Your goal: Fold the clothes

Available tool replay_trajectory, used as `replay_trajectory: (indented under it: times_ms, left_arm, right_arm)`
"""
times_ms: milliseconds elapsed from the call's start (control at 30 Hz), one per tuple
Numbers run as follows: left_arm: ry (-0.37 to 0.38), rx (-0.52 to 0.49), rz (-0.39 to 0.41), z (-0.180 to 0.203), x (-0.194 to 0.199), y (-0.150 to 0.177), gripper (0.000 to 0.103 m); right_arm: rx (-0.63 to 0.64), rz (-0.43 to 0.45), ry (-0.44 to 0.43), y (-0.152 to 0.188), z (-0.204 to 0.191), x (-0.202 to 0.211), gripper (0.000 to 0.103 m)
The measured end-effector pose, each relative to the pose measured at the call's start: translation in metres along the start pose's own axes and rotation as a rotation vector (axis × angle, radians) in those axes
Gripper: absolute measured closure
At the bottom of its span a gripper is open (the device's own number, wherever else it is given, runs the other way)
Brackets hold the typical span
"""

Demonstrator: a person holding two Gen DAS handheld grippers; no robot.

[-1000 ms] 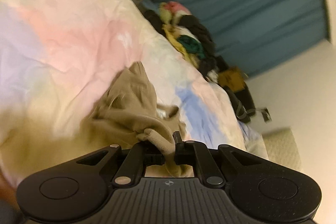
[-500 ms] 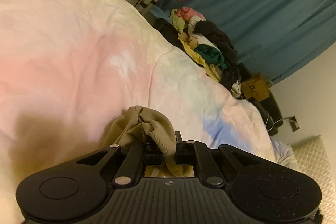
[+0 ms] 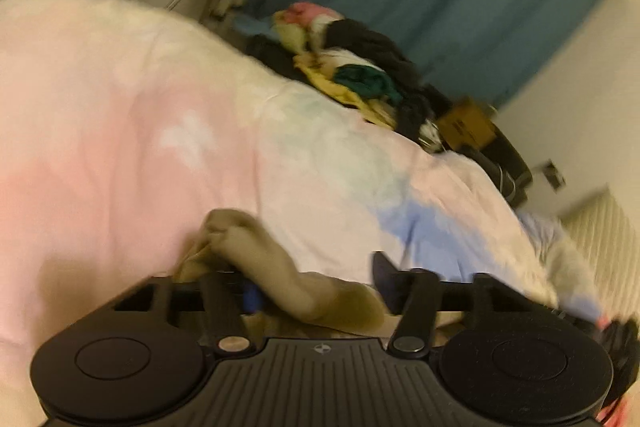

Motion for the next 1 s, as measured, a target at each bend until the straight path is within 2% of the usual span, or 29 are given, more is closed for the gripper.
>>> replay_trajectory:
  times_ms: [33, 67, 133, 233, 300, 333, 400, 467, 567, 700, 767, 867, 1000]
  left_arm:
    - [0.002, -0.044, 0.006, 0.007, 0.005, 0.002, 0.027]
    - [0.008, -0.084, 0.015, 0.013, 0.011, 0.005, 0.024]
    - [-0.003, -0.157, 0.043, 0.023, 0.022, 0.010, 0.021]
    - [-0.048, -0.228, 0.053, 0.030, 0.029, 0.019, 0.020]
    - [-0.082, -0.256, 0.052, 0.030, 0.029, 0.024, 0.020]
    - [-0.099, -0.270, 0.052, 0.031, 0.030, 0.027, 0.020]
    - [-0.130, -0.279, 0.041, 0.027, 0.025, 0.028, 0.020]
    - [-0.160, -0.307, 0.035, 0.026, 0.019, 0.030, 0.019]
    - [-0.191, -0.338, 0.031, 0.024, 0.007, 0.029, 0.019]
    - [-0.222, -0.358, 0.017, 0.015, -0.014, 0.030, 0.017]
    - [-0.222, -0.322, -0.008, 0.007, -0.025, 0.031, 0.017]
    - [-0.233, -0.308, -0.011, 0.002, -0.035, 0.031, 0.017]
    - [-0.236, -0.326, -0.008, 0.006, -0.033, 0.033, 0.017]
  right_arm:
    - [0.022, -0.009, -0.030, 0.002, -0.006, 0.004, 0.047]
    - [0.042, -0.010, -0.055, 0.004, -0.011, 0.008, 0.028]
    - [0.087, 0.003, -0.093, 0.009, -0.021, 0.019, 0.027]
    - [0.201, -0.001, -0.081, 0.019, -0.034, 0.035, 0.028]
    - [0.302, 0.003, -0.055, 0.026, -0.039, 0.043, 0.039]
    - [0.354, 0.005, -0.039, 0.029, -0.042, 0.045, 0.042]
    - [0.449, -0.013, -0.002, 0.035, -0.045, 0.038, 0.056]
    - [0.519, -0.041, 0.039, 0.040, -0.045, 0.025, 0.065]
    - [0.606, -0.061, 0.102, 0.047, -0.041, 0.003, 0.067]
    - [0.630, -0.048, 0.159, 0.046, -0.029, -0.029, 0.069]
    - [0.642, -0.049, 0.183, 0.045, -0.024, -0.045, 0.069]
    - [0.638, -0.063, 0.194, 0.047, -0.016, -0.058, 0.070]
    - [0.644, -0.062, 0.195, 0.048, -0.018, -0.057, 0.069]
Point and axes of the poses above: each gripper's, at about its wrist camera, not at the fingertips, and x roughly against the way its jaws point, z to its right, y to its underside, the point moved 1 cm from there along -x, roughly the way its jaws point, and after that the axes turned 6 degrees about z, right-handed, at the moved point
